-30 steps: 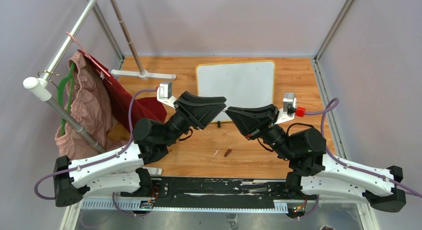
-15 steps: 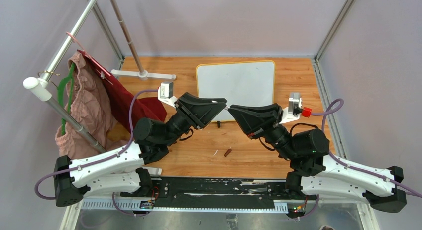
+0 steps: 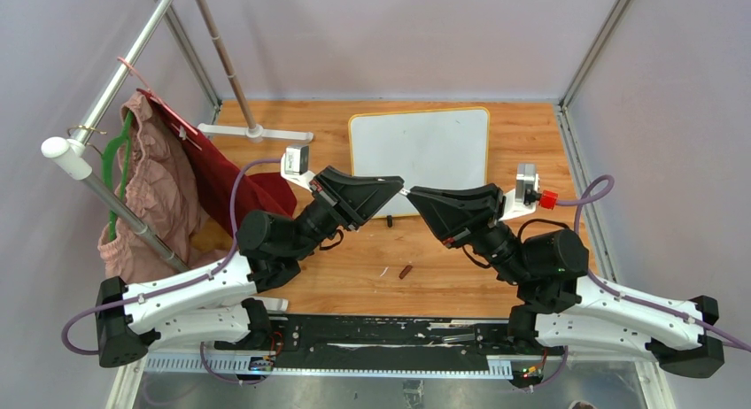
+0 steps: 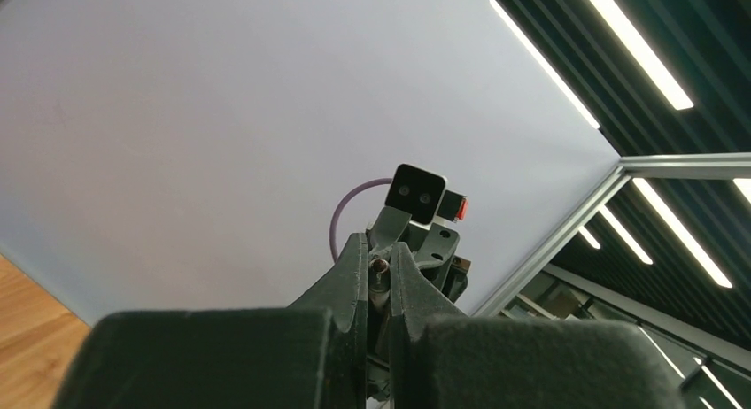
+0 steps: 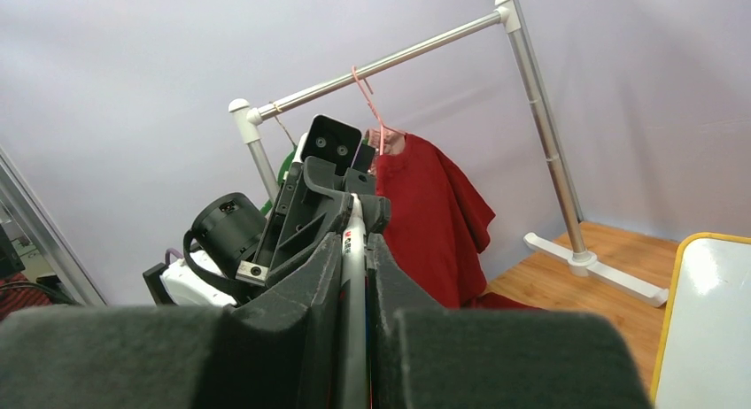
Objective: Write a sentence on the whiteboard
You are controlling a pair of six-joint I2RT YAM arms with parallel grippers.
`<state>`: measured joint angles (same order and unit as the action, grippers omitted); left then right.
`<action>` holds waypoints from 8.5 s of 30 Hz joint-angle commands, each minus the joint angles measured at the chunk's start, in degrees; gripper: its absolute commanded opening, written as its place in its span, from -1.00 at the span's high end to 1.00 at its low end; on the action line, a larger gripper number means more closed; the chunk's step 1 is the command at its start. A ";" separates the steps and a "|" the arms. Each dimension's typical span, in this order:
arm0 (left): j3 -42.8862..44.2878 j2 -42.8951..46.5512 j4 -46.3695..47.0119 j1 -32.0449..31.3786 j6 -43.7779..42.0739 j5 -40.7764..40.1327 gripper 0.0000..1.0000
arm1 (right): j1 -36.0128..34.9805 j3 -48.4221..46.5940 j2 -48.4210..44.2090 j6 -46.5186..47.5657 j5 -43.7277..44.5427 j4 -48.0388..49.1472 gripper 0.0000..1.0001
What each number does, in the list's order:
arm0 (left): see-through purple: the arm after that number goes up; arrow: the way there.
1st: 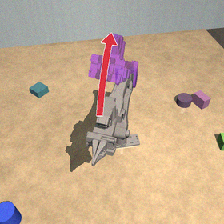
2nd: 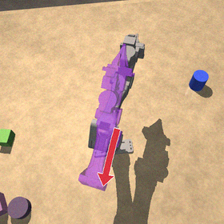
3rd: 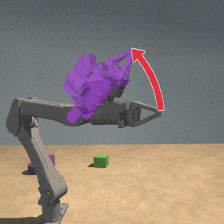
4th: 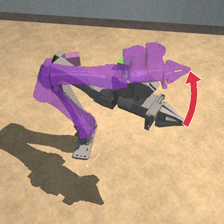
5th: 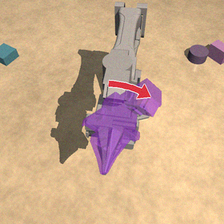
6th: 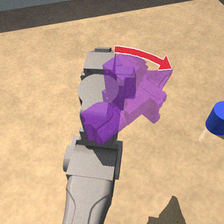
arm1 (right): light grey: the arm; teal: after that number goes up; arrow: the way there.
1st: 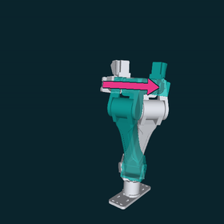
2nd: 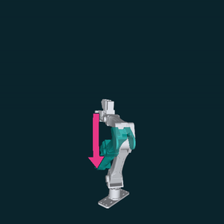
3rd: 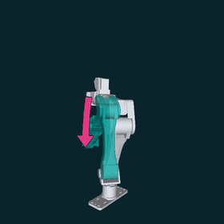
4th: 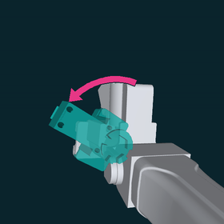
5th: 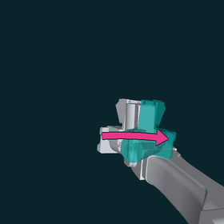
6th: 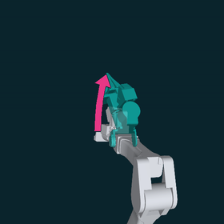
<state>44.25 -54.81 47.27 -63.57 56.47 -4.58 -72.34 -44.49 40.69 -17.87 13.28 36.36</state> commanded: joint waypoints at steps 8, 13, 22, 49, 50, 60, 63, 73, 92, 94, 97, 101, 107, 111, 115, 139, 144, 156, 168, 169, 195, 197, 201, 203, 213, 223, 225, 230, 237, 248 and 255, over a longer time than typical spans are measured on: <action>0.66 1.67 -1.28 -0.33 -1.82 -1.11 1.00 | 0.55 -3.69 -1.58 -1.06 0.45 -8.13 0.32; 0.93 1.16 -1.38 -0.33 -1.56 -0.75 1.00 | 0.55 -4.03 -1.57 -1.07 0.56 -8.35 0.29; 0.86 0.64 -1.34 -0.33 -0.77 -0.34 1.00 | 0.55 -3.86 -1.11 -0.52 0.44 -5.84 0.21; -1.36 1.22 1.25 -0.33 1.54 -1.66 1.00 | 0.53 -3.45 0.88 -0.30 0.30 -1.06 0.45; -1.33 1.20 1.25 -0.33 1.52 -1.73 1.00 | 0.53 -3.54 0.96 -0.38 0.14 -1.29 0.45; -1.16 1.05 1.25 -0.33 1.45 -1.66 1.00 | 0.53 -4.13 1.04 -0.47 -0.29 -2.86 0.56; -1.18 0.97 1.25 -0.33 1.45 -1.58 1.00 | 0.53 -4.34 1.35 -0.50 -0.87 -3.02 0.71; -3.52 4.08 -2.83 -0.33 -2.64 -2.40 -0.32 | 0.53 -6.60 -0.69 3.72 1.45 -11.00 1.00; 5.80 6.50 -62.60 17.13 -39.73 -9.34 -0.76 | 0.54 -5.16 -8.90 23.48 29.87 -41.38 1.00; 3.74 4.25 -59.70 24.73 -35.04 -0.60 -0.76 | 0.62 -4.27 -8.26 23.11 30.05 -41.40 1.00; 1.34 0.31 -53.91 28.92 -30.66 5.26 -0.75 | 0.78 -3.06 -7.50 22.54 29.77 -41.36 1.00; -0.38 -5.64 -46.73 30.75 -27.07 7.46 -0.75 | 4.22 -3.19 -4.87 19.43 25.18 -43.18 1.00; -3.16 -11.23 -34.18 36.54 -22.22 12.45 -0.75 | 23.42 -3.02 -1.05 4.98 0.30 -44.63 1.00; -4.37 -14.38 -27.87 40.40 -20.19 15.71 -0.75 | 27.61 -2.82 1.12 3.57 -4.88 -42.44 1.00; -2.71 -18.33 -26.17 42.21 -20.46 19.13 -0.75 | 27.64 -5.01 4.81 6.10 -4.37 -41.58 1.00; -8.66 -26.17 -7.89 47.49 -20.23 17.47 -0.74 | 27.63 -2.24 16.17 16.55 -2.48 -19.01 0.78; -12.63 -26.39 4.70 47.49 -22.38 14.51 -0.86 | 27.63 -1.47 15.57 14.53 -3.02 -19.13 0.83; -8.99 -32.24 11.82 48.40 -18.78 22.16 -0.90 | 27.61 -2.54 18.33 17.59 -0.67 -16.29 0.80; -15.72 -35.73 20.72 50.48 -14.74 27.59 -0.97 | 27.52 -2.24 23.50 19.44 0.29 -11.31 1.00; -15.86 -35.84 20.68 50.48 -14.77 27.15 -0.95 | 27.51 -2.04 23.93 19.45 0.01 -10.73 1.00; -9.80 -40.25 9.79 50.48 -19.47 35.78 -0.65 | 23.12 -4.92 32.99 22.48 -2.02 -1.02 1.00; -9.63 -40.94 11.10 50.48 -18.57 36.39 -0.61 | 22.72 -5.25 33.87 23.26 -0.95 0.27 1.00; -9.61 -42.05 12.49 50.48 -17.58 37.08 -0.52 | 22.26 -6.38 36.03 24.42 1.44 2.20 1.00; -9.78 -42.39 12.90 50.48 -17.49 37.18 -0.46 | 22.17 -6.88 37.08 24.71 2.42 2.91 1.00; -10.13 -43.14 14.72 50.48 -16.35 37.97 -0.25 | 22.15 -9.76 42.31 24.18 4.36 5.88 1.00; -9.94 -43.23 14.44 50.46 -16.57 38.06 -0.24 | 22.23 -12.06 46.15 22.47 5.89 7.85 1.00; -9.89 -43.38 14.43 50.48 -16.65 38.12 -0.23 | 22.28 -12.40 46.81 22.32 6.21 7.83 1.00; -9.89 -43.29 14.51 50.48 -16.41 38.38 -0.22 | 22.66 -12.75 47.75 21.46 6.40 8.26 1.00; -9.92 -43.09 14.52 50.48 -16.30 38.50 -0.17 | 23.33 -13.47 49.14 20.64 6.46 8.97 1.00; -9.82 -43.21 15.17 50.48 -15.99 38.68 -0.06 | 24.36 -13.53 50.41 19.99 6.76 9.52 1.00; -10.04 -43.28 16.56 50.48 -15.29 38.77 -0.02 | 24.70 -12.97 51.02 19.89 6.75 9.27 1.00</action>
<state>35.55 -96.73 62.57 -13.52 39.31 33.01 -48.34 -56.42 90.89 2.79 18.63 43.31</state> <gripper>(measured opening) 0.519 0.170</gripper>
